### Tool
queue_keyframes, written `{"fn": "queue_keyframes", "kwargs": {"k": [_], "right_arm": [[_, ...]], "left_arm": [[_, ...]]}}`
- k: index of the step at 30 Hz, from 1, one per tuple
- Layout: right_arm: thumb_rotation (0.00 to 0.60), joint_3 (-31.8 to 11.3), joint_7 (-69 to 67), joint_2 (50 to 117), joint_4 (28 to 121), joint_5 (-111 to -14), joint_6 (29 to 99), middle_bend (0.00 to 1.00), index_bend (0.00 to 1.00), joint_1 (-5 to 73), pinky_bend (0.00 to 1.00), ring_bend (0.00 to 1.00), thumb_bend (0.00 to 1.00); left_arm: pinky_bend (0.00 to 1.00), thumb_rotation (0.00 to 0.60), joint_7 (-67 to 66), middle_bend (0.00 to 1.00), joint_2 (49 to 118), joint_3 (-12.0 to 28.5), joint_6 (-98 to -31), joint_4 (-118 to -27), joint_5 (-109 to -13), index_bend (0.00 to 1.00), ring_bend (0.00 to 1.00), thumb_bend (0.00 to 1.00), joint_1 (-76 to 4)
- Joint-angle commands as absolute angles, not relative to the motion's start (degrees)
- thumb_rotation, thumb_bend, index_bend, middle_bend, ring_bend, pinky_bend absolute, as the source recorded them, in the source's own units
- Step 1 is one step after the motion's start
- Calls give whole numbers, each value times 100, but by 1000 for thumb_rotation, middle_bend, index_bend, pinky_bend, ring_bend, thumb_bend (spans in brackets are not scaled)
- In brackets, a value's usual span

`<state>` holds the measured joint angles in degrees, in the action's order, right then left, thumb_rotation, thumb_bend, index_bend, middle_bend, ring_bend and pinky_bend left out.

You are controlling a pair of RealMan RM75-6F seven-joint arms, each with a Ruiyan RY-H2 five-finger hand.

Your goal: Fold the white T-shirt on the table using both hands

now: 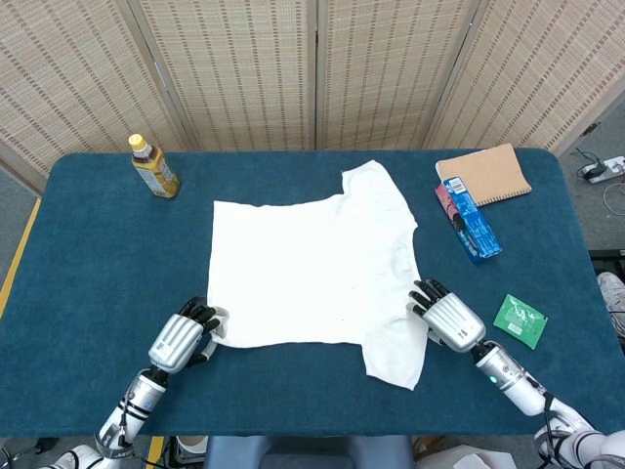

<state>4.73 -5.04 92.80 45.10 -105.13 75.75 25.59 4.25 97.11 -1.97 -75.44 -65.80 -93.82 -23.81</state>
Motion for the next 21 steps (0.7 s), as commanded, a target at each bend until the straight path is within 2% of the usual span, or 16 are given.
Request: {"fn": "queue_keyframes", "kwargs": {"k": [1, 21], "right_arm": [[600, 510, -554, 9351, 4399, -10480, 7573, 256, 347, 2578, 173, 115, 56], [600, 597, -763, 9564, 3935, -10270, 7508, 256, 347, 2686, 173, 115, 57]], "left_arm": [[124, 600, 441, 309, 9718, -194, -7546, -6576, -9381, 737, 302, 613, -2382], [124, 600, 463, 310, 9738, -200, -7534, -6556, -9376, 737, 302, 613, -2384]]}}
